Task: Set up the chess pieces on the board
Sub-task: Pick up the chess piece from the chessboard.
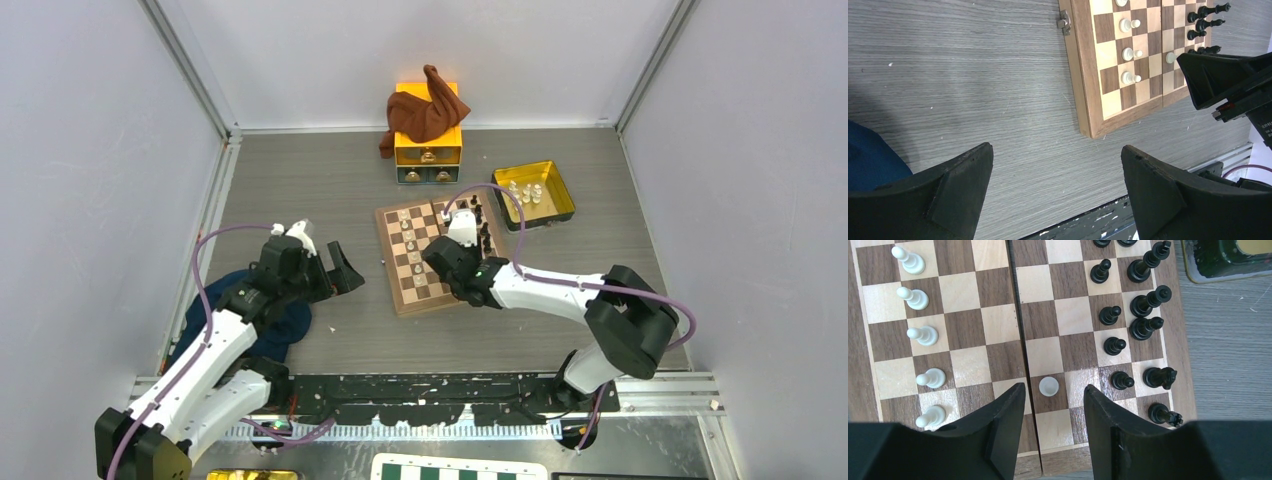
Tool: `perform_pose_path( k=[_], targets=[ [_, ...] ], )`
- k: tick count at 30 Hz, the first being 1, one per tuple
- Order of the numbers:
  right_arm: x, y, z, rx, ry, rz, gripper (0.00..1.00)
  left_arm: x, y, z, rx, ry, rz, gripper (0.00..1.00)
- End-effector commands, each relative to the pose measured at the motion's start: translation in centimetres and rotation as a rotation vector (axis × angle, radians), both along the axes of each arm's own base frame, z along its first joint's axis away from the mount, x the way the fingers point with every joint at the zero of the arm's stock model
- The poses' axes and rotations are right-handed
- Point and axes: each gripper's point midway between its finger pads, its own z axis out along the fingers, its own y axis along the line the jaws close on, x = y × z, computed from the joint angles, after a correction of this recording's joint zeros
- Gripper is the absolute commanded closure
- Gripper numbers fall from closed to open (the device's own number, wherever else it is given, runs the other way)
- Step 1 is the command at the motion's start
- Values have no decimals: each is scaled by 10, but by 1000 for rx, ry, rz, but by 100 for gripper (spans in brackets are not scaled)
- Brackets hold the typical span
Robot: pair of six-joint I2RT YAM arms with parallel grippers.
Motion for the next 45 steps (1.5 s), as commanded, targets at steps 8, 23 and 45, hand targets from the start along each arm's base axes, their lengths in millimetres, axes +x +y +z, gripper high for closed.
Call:
perform_pose_path(
  k=[8,23,45],
  targets=[
    [15,7,-3,78,-13,-22,53,11,-4,10,-17,-48,-4,0],
    [18,7,-9,90,1,-20,78,14,-5,5,-13,-38,-4,0],
    [-18,39,37,86,-37,114,99,10,-5,6,-32,-41,7,0]
  ],
)
